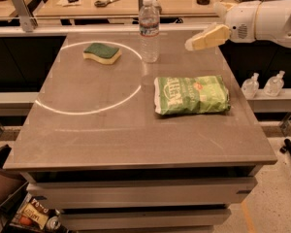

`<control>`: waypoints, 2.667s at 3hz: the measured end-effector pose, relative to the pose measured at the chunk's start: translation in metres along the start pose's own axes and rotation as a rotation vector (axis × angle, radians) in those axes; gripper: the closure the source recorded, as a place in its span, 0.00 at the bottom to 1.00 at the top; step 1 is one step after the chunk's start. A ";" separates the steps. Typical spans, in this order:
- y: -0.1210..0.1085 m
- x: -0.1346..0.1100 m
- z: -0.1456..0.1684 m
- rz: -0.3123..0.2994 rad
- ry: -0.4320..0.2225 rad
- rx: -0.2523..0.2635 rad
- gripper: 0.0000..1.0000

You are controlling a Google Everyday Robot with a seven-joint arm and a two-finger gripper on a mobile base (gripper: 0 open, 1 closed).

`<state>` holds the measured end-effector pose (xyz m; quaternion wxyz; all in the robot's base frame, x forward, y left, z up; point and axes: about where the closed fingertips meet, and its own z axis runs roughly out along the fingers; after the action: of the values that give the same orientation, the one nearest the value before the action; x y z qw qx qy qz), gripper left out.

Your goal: Knock water bottle over

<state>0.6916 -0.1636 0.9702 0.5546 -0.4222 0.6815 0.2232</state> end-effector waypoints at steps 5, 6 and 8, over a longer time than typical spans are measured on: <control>-0.032 0.005 0.105 0.071 -0.149 -0.099 0.00; -0.027 0.004 0.123 0.079 -0.175 -0.118 0.00; -0.015 0.005 0.149 0.087 -0.238 -0.150 0.00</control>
Offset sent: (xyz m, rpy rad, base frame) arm 0.0720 0.0303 -0.0195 0.1362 -0.0105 0.0481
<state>0.7883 -0.0582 0.9258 0.5881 -0.4030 0.6100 0.3459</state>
